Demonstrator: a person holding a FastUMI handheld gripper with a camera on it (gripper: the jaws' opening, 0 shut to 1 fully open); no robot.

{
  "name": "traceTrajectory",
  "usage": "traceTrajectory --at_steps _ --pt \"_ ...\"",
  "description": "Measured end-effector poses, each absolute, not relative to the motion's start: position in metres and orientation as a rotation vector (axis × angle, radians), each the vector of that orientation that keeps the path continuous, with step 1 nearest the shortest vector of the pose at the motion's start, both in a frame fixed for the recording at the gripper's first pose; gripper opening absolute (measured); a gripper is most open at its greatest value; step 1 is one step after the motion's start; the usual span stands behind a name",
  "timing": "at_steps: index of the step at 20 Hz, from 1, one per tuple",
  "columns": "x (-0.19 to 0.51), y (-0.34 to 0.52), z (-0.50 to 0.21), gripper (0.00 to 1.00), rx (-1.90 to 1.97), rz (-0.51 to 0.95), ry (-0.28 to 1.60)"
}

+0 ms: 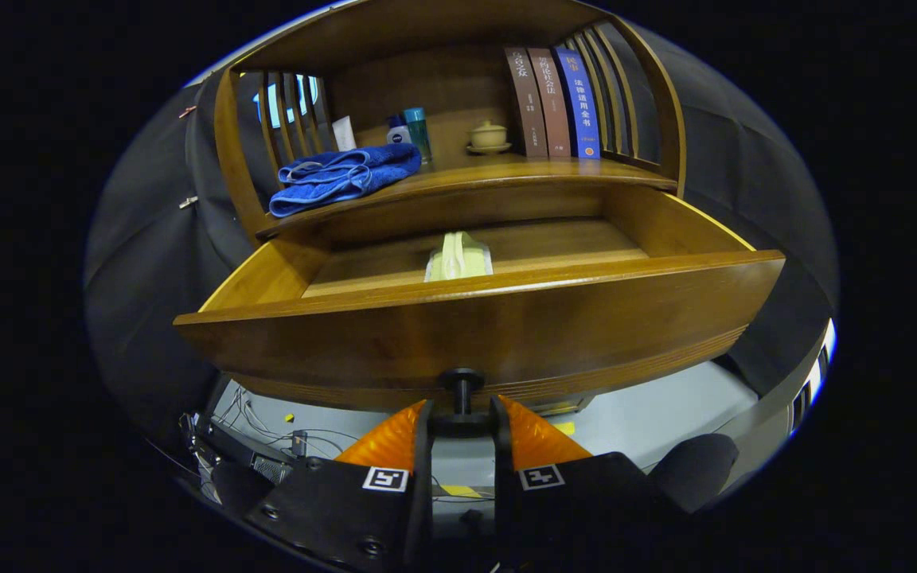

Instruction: Pull open the drawer, take out the items inside it, and place them on the countertop above the cabinet.

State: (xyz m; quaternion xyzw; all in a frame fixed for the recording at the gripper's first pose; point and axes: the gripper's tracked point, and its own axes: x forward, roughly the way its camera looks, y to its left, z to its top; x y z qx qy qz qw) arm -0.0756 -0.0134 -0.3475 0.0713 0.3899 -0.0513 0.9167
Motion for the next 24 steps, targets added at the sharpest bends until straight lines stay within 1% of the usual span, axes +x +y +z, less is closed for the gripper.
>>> traceTrajectory --at_steps 2,5,7,8,10,12,14,17,21,22,24 --pt "-0.077 -0.012 -0.348 0.35 0.139 -0.101 0.795" --pt "-0.08 -0.015 -0.349 0.38 0.126 -0.107 0.79" --pt "-0.09 -0.018 -0.355 0.5 0.145 -0.131 0.829" --pt "-0.094 -0.02 -0.355 0.64 0.155 -0.144 0.847" --pt "-0.102 -0.024 -0.338 0.92 0.163 -0.175 0.82" --pt "-0.099 -0.032 -0.3 0.94 0.142 -0.202 0.739" --pt "-0.089 -0.031 -0.26 0.95 0.138 -0.199 0.642" --pt "-0.052 -0.017 -0.215 0.95 0.146 -0.131 0.527" --pt "0.017 -0.009 -0.202 0.95 0.104 -0.071 0.524" --pt "0.031 -0.004 -0.204 0.95 0.116 -0.054 0.547" --pt "0.057 -0.006 -0.22 0.95 0.122 -0.065 0.623"
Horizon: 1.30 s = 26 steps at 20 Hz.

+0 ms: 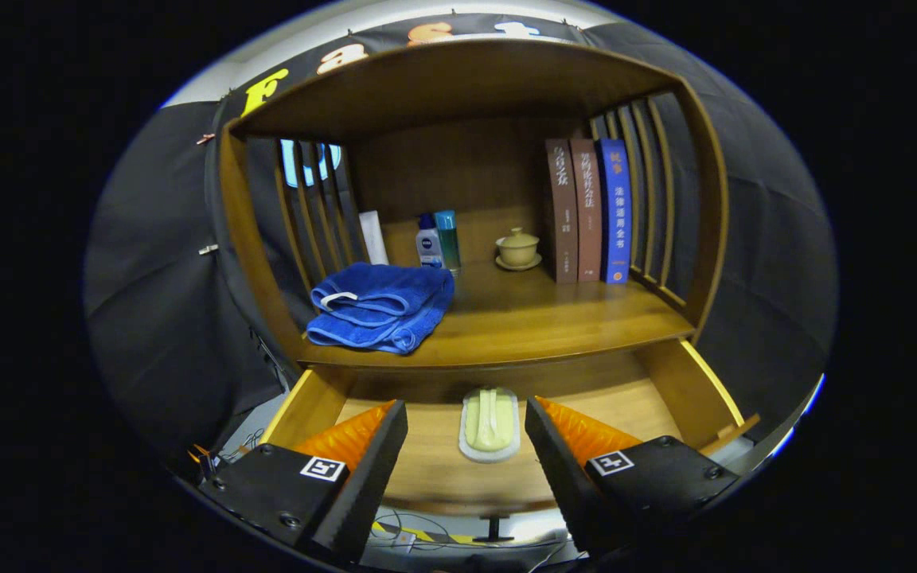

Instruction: Pull open the drawer, take out the items inside it, and place them on the countertop above the cabinet.

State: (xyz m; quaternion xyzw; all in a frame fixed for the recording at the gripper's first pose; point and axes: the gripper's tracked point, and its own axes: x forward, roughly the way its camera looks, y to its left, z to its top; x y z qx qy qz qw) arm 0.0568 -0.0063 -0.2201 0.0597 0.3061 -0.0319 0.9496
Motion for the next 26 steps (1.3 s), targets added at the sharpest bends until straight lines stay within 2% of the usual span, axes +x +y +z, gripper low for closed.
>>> traceTrajectory --at_steps 4,5,8,12,14,20,21,23,26 --pt "0.095 -0.013 -0.264 0.95 0.151 -0.098 0.762" --pt "0.099 -0.017 -0.28 0.92 0.147 -0.11 0.81" --pt "0.111 -0.02 -0.311 0.91 0.142 -0.126 0.906" --pt "0.105 -0.027 -0.345 0.85 0.085 -0.154 1.078" --pt "0.102 -0.026 -0.354 0.77 0.092 -0.154 1.134" --pt "0.103 -0.026 -0.361 0.3 0.074 -0.148 1.15" --pt "0.101 -0.025 -0.359 0.3 0.074 -0.141 1.153" --pt "0.101 -0.024 -0.36 0.19 0.076 -0.131 1.153" --pt "0.099 -0.024 -0.36 0.19 0.087 -0.12 1.124"
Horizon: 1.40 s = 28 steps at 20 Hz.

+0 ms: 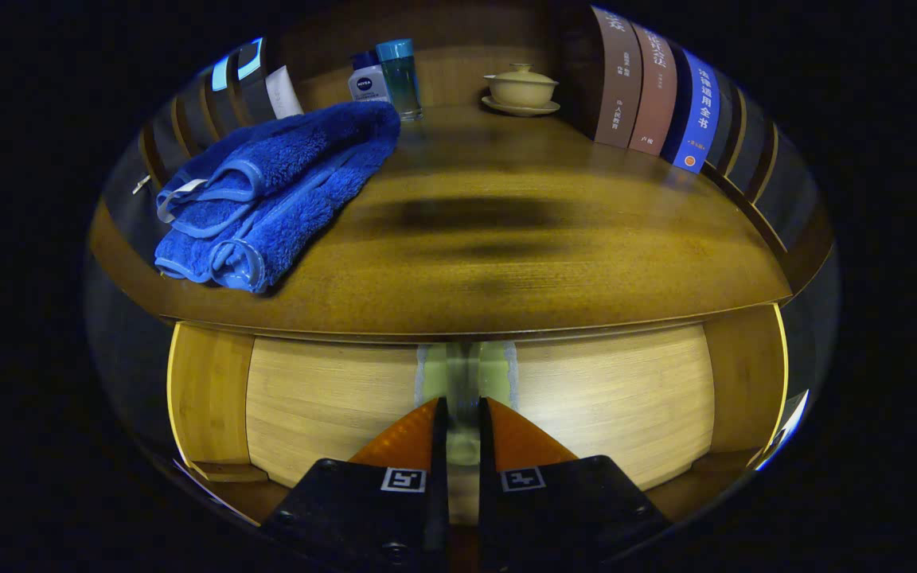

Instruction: Pull open the drawer, take out the items inside it, and place them on the countertop above the cabinet.

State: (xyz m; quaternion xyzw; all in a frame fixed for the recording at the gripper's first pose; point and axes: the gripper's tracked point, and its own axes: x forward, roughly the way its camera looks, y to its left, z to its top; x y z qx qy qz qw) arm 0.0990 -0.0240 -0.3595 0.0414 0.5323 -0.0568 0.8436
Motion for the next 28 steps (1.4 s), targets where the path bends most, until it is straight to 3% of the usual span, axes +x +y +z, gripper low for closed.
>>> traceTrajectory --at_steps 10,13,19,28 --pt "0.045 -0.008 -0.287 0.19 0.111 -0.045 0.969" --pt "0.041 -0.011 -0.244 0.19 0.086 -0.059 0.837" --pt "0.11 -0.028 -0.171 0.19 0.13 -0.101 0.648" --pt "0.216 -0.041 -0.199 0.19 0.178 -0.109 0.715"
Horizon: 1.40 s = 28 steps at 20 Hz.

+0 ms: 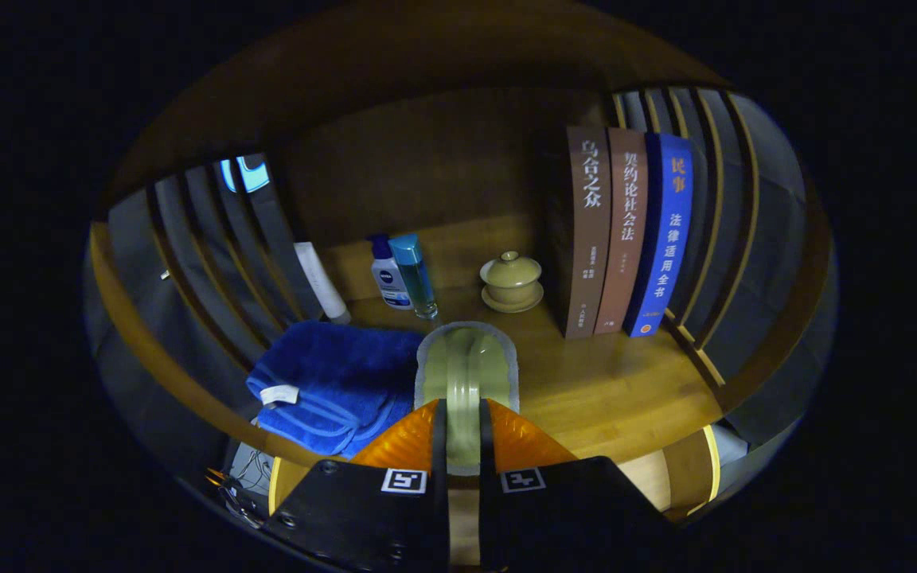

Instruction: Pull open the drawer, take out the items inside it, and place them on the countertop above the cabinet.

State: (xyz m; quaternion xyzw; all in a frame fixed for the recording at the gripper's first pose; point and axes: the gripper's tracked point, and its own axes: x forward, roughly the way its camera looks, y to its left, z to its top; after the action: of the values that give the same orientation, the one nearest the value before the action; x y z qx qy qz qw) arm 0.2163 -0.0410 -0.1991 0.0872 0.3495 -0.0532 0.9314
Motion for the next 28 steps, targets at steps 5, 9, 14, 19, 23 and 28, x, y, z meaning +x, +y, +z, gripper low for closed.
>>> traceTrajectory --at_steps 5,9,14,19,23,28 --pt "0.232 -0.046 -0.216 0.22 0.138 -0.12 0.741" --pt "0.238 -0.046 -0.212 0.4 0.161 -0.111 0.716" --pt "0.226 -0.046 -0.197 0.67 0.194 -0.112 0.667" --pt "0.169 -0.041 -0.177 0.87 0.251 -0.094 0.59" --pt "0.105 -0.027 -0.143 0.87 0.203 -0.065 0.435" --pt "0.018 -0.014 -0.133 0.87 0.119 -0.073 0.272"
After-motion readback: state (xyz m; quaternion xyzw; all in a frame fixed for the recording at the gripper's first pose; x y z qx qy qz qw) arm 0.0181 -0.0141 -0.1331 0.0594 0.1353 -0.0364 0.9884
